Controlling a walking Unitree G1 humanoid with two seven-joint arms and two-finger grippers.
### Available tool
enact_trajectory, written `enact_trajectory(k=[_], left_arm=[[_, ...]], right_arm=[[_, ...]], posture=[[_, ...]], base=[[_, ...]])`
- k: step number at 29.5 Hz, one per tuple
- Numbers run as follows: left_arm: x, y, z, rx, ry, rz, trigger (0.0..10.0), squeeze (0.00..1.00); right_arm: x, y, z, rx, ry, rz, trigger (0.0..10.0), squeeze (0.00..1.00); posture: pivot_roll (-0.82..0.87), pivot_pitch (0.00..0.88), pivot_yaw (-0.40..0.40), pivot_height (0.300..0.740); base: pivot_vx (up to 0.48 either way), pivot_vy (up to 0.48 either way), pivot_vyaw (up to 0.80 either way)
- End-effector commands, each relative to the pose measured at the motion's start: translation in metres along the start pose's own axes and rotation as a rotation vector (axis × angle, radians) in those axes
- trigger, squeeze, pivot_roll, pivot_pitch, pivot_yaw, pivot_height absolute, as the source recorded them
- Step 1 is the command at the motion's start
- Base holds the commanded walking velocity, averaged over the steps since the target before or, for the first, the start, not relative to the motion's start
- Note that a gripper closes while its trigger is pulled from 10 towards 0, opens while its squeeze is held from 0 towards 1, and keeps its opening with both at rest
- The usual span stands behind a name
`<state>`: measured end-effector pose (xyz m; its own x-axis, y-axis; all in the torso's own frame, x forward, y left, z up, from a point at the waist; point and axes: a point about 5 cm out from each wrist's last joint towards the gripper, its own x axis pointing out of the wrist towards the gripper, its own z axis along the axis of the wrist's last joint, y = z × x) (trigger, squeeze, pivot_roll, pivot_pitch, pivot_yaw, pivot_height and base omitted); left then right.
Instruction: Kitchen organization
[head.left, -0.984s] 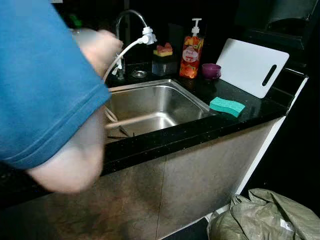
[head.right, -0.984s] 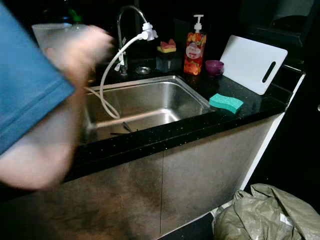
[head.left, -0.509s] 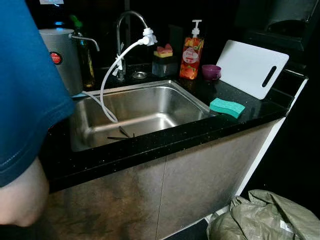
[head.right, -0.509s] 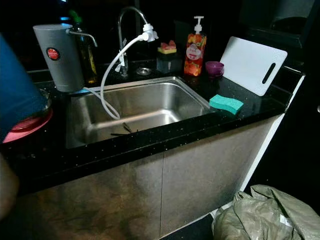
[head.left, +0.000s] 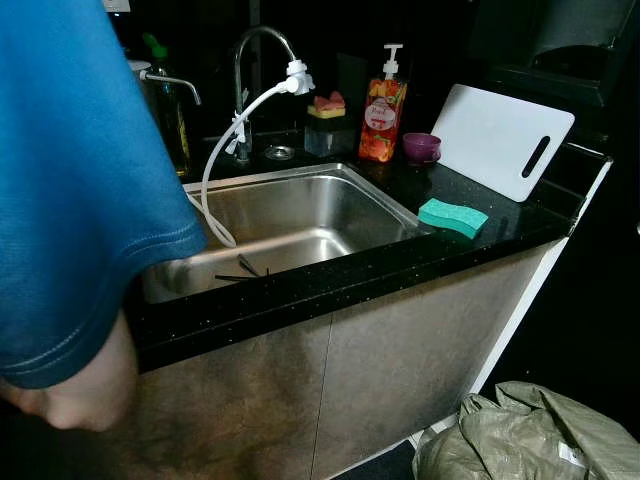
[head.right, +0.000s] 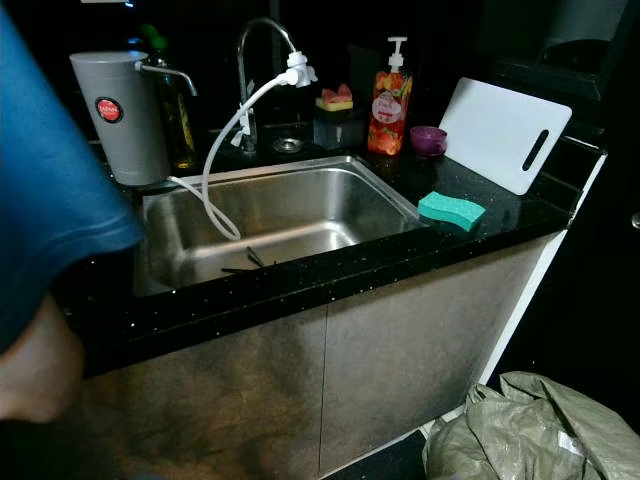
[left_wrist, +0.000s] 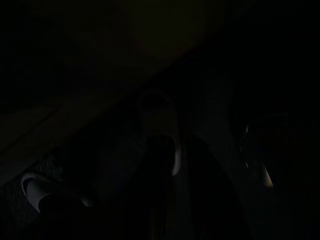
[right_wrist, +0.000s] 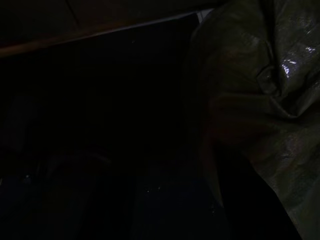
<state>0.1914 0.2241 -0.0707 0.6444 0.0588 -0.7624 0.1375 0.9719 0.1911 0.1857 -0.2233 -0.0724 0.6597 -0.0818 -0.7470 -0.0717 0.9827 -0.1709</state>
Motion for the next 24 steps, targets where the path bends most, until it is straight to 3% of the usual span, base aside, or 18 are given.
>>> enact_trajectory(k=[1, 5, 11, 22, 24], left_arm=[[-0.001, -0.001, -0.005, 0.009, 0.029, -0.017, 10.0, 0.00], [-0.001, -0.011, -0.009, 0.018, 0.037, -0.052, 10.0, 0.00], [-0.002, -0.010, -0.012, 0.029, 0.048, -0.046, 10.0, 0.00], [-0.004, -0.004, -0.017, -0.026, 0.060, -0.019, 10.0, 0.00], [-0.004, -0.001, -0.016, -0.082, 0.049, 0.016, 10.0, 0.00]], right_arm=[[-0.004, 0.003, -0.015, 0.001, 0.051, 0.009, 10.0, 0.00], [-0.009, 0.011, -0.034, -0.024, 0.110, 0.035, 10.0, 0.00], [-0.014, 0.014, -0.047, -0.031, 0.139, 0.049, 10.0, 0.00], [-0.014, 0.010, -0.044, -0.028, 0.134, 0.039, 10.0, 0.00], [-0.013, 0.011, -0.043, -0.027, 0.129, 0.040, 10.0, 0.00]], posture=[[0.01, 0.090, -0.039, 0.740], [0.01, 0.097, -0.037, 0.740], [0.01, 0.101, -0.037, 0.740], [0.01, 0.105, -0.038, 0.740], [0.01, 0.105, -0.038, 0.740]], base=[[0.000, 0.000, 0.00], [0.000, 0.000, 0.00], [0.000, 0.000, 0.00], [0.000, 0.000, 0.00], [0.000, 0.000, 0.00]])
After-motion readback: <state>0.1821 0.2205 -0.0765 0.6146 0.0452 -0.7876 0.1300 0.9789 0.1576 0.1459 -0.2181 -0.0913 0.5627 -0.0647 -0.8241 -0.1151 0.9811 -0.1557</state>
